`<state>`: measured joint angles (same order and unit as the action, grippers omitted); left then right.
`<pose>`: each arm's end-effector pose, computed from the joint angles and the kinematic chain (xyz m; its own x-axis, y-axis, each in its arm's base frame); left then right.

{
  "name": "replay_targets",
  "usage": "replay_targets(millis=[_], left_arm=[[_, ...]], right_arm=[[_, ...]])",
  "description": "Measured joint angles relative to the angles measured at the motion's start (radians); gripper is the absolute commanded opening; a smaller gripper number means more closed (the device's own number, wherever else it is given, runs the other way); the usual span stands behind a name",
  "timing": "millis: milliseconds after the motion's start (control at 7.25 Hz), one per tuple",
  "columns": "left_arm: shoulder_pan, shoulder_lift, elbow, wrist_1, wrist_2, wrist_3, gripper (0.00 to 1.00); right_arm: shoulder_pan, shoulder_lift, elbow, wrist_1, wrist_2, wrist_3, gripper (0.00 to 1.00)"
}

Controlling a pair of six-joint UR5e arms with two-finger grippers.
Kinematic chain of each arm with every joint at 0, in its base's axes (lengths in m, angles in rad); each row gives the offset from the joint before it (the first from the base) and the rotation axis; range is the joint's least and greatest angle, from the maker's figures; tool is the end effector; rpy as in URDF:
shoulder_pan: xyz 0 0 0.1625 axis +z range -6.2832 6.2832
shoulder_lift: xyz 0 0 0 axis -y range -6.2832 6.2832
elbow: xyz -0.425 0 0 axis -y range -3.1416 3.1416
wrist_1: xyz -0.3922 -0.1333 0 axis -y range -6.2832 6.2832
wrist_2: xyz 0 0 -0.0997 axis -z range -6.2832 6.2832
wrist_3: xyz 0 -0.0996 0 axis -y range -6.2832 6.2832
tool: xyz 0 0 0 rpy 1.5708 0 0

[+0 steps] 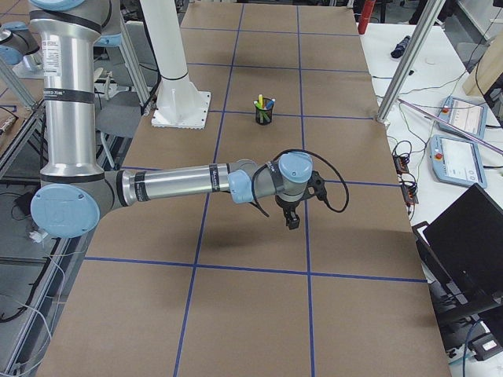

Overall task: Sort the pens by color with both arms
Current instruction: 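Move the right gripper over the black mesh pen cup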

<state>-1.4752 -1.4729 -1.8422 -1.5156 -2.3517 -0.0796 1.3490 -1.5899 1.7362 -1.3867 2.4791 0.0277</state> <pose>-0.0197 -0.4561 0.5762 0.7044 0.0714 -0.7062 -0.0389 0.9973 0.0621 -0.0553 -0.4940 0.5559 0.5493 -0.3591 0.7545 0.1929 0.9330 0.3036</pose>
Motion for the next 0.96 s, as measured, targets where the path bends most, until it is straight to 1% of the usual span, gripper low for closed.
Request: replay_targets(millis=[138,414,551,689,965], left_arm=[[0.001,-0.001,0.003,0.0,0.0,0.0,1.0],[0.004,-0.001,0.007,0.0,-0.001,-0.01,1.0],[0.005,-0.001,0.008,0.0,0.0,-0.017,1.0],[0.005,-0.001,0.009,0.0,0.0,-0.02,1.0],[0.006,-0.003,0.01,0.0,0.0,-0.029,1.0]], right_arm=[[-0.047,0.015,0.017,0.04,0.001,0.09,0.99],[-0.156,0.068,0.069,0.063,-0.001,0.317,0.99],[-0.217,0.118,0.087,0.064,-0.003,0.448,0.99],[-0.276,0.186,0.095,0.064,-0.008,0.598,0.96],[-0.395,0.33,0.096,0.058,-0.022,0.848,0.99]])
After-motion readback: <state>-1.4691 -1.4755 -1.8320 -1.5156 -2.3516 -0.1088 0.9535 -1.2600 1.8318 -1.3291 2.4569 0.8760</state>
